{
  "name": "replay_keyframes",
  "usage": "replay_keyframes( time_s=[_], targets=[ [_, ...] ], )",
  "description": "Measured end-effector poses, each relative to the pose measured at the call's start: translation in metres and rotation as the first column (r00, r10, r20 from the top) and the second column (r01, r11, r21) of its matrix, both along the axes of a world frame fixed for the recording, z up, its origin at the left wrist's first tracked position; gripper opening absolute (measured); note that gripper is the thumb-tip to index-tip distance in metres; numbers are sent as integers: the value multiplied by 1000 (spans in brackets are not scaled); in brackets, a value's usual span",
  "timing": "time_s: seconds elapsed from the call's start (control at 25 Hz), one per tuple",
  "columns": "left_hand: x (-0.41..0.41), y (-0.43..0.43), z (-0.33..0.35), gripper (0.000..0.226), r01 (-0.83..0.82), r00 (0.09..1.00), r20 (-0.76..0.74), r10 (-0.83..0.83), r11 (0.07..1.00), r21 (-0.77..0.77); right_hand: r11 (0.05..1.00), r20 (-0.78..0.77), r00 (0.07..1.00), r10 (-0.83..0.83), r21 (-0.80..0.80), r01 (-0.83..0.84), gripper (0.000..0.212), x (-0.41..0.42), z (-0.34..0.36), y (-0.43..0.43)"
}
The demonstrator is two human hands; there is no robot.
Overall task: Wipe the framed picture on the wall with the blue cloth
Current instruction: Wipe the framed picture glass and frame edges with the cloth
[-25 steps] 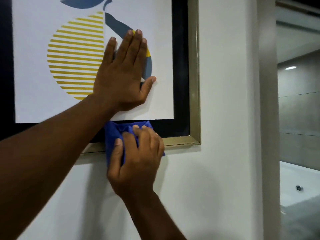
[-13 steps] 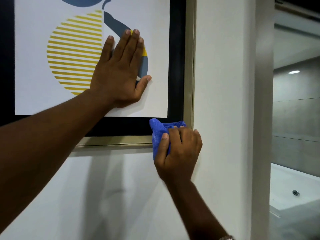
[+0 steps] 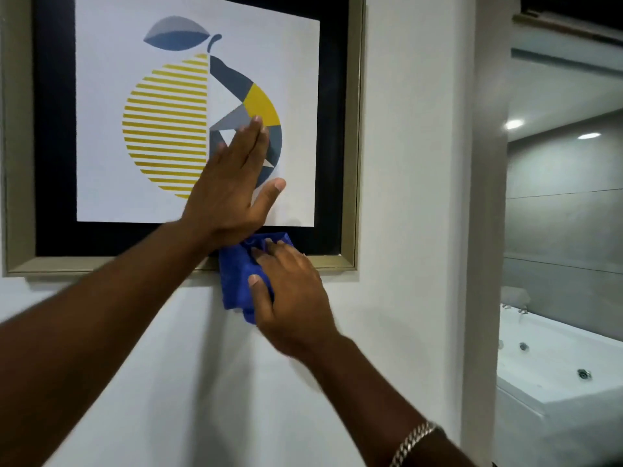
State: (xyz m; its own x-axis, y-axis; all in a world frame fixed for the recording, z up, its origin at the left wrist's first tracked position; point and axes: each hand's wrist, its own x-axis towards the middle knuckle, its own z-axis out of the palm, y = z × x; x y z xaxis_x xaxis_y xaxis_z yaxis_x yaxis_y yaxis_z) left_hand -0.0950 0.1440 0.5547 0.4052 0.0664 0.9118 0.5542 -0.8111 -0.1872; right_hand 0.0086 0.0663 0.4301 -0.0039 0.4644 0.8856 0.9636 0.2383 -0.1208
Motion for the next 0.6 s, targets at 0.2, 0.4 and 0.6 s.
replay_keyframes(
  time_s=[0.2, 0.4, 0.6],
  targets=[
    [-11, -43, -120, 52, 199, 845, 530, -69, 961, -193, 992, -30, 994, 103, -70, -105, 44, 6, 12, -11],
    [3, -54, -137, 68, 405, 771, 626, -117, 849, -341, 974, -231, 951, 207, 139, -178, 33, 13, 3, -13],
    [7, -71, -160, 66, 573, 722, 673, -163, 686, -448, 927, -447, 822, 353, 289, -240, 46, 26, -29, -33]
  ],
)
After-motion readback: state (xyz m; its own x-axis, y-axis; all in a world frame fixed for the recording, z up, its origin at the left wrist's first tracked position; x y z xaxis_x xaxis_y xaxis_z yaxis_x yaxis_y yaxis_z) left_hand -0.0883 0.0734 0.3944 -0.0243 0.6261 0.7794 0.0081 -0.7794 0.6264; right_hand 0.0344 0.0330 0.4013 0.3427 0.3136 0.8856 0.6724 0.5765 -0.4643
